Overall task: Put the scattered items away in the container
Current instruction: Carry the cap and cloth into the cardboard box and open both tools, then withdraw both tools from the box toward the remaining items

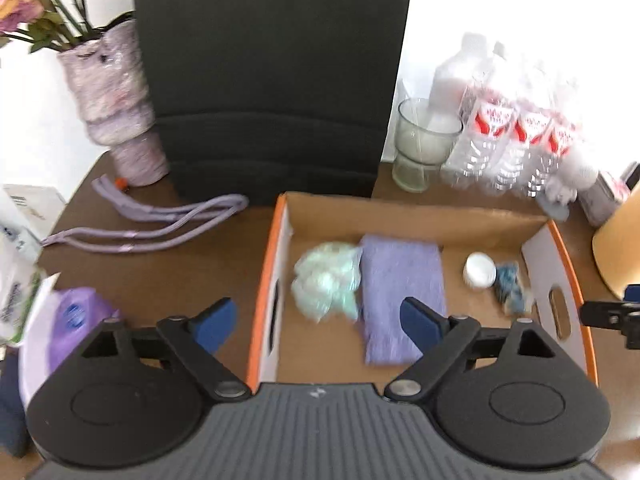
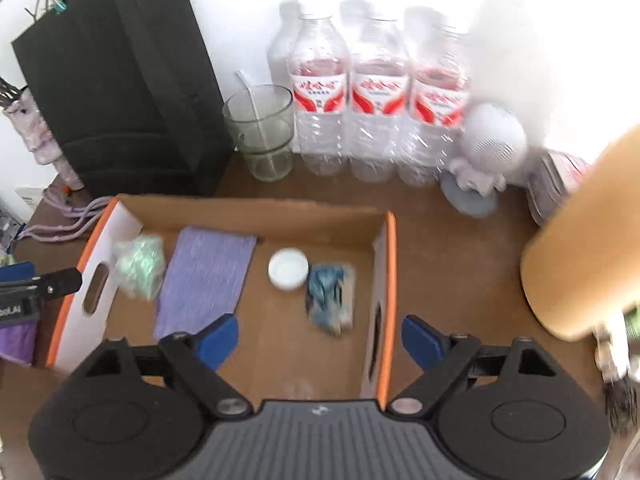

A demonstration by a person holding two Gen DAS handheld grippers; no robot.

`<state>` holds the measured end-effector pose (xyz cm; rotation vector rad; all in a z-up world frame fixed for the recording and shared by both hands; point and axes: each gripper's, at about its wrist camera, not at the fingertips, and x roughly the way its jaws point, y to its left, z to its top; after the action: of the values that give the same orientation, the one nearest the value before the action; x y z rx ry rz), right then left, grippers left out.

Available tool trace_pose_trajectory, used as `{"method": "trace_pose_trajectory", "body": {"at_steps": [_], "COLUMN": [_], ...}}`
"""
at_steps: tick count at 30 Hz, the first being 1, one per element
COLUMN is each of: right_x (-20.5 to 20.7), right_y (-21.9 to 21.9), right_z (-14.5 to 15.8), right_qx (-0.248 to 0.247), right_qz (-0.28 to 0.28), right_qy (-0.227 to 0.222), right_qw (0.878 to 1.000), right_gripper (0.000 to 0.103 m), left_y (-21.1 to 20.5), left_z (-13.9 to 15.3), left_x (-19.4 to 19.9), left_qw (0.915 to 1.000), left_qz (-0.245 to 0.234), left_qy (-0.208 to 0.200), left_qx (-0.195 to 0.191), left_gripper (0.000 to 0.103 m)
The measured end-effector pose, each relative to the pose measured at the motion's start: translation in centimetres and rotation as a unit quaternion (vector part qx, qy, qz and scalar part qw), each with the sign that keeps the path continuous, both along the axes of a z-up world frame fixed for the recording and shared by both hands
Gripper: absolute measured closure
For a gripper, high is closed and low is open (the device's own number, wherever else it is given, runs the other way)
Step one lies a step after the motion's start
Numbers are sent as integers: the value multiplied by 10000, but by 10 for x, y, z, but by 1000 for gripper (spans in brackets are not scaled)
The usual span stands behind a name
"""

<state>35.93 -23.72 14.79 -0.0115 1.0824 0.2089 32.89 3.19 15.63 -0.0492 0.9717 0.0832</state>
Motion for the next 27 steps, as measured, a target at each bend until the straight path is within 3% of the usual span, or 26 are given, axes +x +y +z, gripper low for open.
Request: {"method": "trace_pose_trajectory", "body": {"at_steps": [5, 8, 9, 12, 14, 17, 23, 27], "right_x": [-35, -63, -77, -130, -162, -188, -209, -259], "right_y": [2, 8, 10, 20, 29, 41, 31, 23], "right_z": [12, 15, 15, 9, 0, -10, -8, -14], "right_qx": [10, 265, 455, 765, 663, 254, 757, 806], "right_qz": [27, 124, 150, 211, 264, 209, 24, -94], "right_qy": [-82, -462, -675, -1734, -2602, -3226, -3044, -3071], "right_qw": [10000, 9985, 9966, 9817, 9629, 9460, 9495, 9482], "right_gripper": [14, 14, 13, 12, 7, 4, 3, 3], "left_y": [-14, -22, -24, -30, -34, -31, -22, -17], "left_z": [15, 19, 18, 6, -3, -9, -18, -36], "left_x": [-37, -76, -97, -154, -173, -184, -217, -281], "left_qw": [9996, 9952, 9893, 9585, 9486, 9500, 9480, 9557], "left_qz": [-100, 1, 39, -188, -179, -278, -199, 219], "left_qy": [-209, -946, -1436, -2829, -3135, -3111, -3176, -2930], "left_qx": [179, 243, 244, 285, 392, 34, -87, -167], "left_gripper": [3, 1, 0, 0, 0, 0, 0, 0]}}
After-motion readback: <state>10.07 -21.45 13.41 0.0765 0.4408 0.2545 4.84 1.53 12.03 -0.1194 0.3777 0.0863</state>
